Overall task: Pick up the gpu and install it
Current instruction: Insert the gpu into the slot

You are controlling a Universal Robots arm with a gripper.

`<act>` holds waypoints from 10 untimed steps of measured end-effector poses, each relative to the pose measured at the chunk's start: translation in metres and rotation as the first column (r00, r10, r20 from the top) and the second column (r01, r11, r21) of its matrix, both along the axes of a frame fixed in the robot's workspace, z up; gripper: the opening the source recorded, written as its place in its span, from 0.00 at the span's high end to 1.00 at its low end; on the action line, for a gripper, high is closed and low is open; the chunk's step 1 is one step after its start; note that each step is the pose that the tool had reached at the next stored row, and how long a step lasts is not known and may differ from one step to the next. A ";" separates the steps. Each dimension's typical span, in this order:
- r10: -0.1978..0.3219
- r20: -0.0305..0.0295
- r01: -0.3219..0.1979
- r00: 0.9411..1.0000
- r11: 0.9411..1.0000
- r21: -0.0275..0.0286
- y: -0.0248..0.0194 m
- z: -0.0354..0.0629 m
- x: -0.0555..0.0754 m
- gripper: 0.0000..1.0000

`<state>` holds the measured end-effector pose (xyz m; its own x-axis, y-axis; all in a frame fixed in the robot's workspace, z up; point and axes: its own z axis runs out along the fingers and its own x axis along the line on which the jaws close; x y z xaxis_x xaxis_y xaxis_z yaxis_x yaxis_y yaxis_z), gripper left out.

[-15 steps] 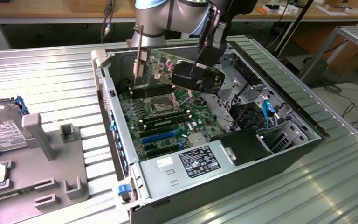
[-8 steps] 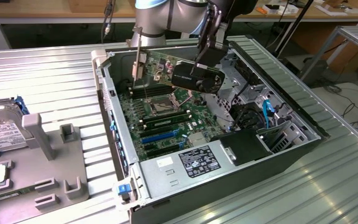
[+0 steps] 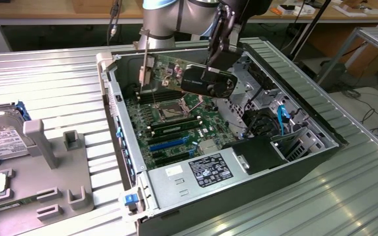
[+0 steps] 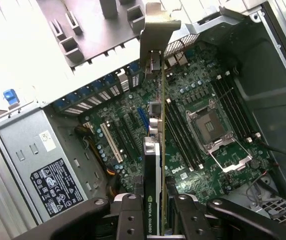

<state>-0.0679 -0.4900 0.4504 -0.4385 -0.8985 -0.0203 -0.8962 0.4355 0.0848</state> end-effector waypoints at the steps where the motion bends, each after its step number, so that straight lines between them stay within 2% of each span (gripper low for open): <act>1: 0.012 0.000 -0.012 1.000 1.000 0.000 0.0000 0.0000 0.000 0.73; 7: 0.060 0.000 -0.060 0.998 0.998 0.000 0.0000 0.0000 0.000 0.73; 10: 0.103 0.000 -0.103 0.995 0.995 0.000 0.0000 0.0000 0.000 0.73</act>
<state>-0.0679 -0.4900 0.4503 -0.3440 -0.9387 -0.0203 -0.9361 0.3413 0.0848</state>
